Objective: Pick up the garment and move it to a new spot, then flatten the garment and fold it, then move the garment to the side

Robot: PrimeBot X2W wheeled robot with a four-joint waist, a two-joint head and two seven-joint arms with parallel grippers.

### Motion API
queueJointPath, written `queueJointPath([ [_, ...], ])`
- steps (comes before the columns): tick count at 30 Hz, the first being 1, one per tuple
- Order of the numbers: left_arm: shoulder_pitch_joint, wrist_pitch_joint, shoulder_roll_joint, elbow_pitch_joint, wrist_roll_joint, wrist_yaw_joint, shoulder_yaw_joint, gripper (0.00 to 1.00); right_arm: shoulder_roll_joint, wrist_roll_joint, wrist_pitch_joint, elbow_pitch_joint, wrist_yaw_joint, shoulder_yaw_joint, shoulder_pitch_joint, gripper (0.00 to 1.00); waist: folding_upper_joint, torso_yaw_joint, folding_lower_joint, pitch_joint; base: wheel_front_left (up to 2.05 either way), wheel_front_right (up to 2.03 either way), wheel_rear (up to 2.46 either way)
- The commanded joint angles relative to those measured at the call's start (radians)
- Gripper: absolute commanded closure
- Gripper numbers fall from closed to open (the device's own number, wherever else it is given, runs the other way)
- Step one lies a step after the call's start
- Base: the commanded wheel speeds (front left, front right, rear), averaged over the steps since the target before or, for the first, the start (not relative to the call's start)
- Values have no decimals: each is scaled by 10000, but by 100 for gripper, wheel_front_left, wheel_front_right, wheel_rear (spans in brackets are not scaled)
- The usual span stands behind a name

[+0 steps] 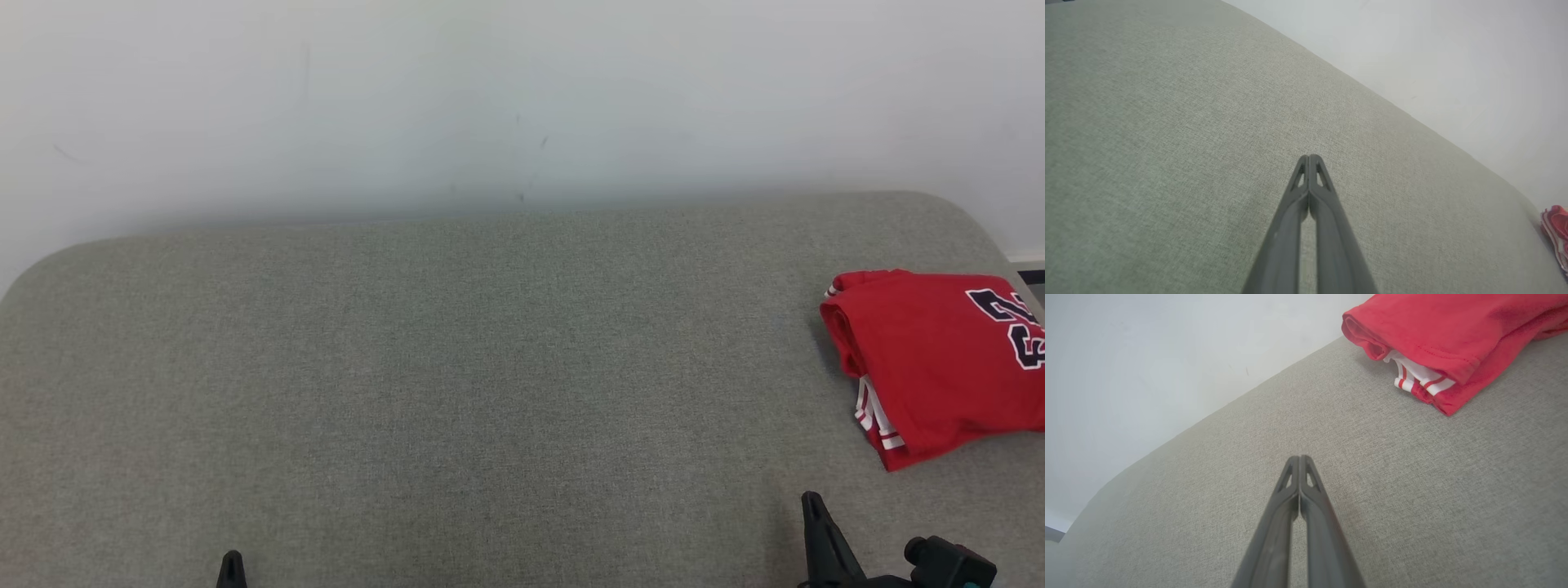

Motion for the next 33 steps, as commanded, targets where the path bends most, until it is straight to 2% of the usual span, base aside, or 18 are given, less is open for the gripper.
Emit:
queueJointPath([
  [1, -253, 33, 31, -159, -259, -37, 54, 100, -5, 286, 48, -170, -4, -21, -226, 100, -1, 1, 0, 1, 0, 0, 0],
  [33, -940, 1150, 53, -222, -4393, -275, 233, 100, -9, 4835, 1015, -346, -10, -138, -766, 100, -1, 56, 0, 30, 0, 0, 0],
])
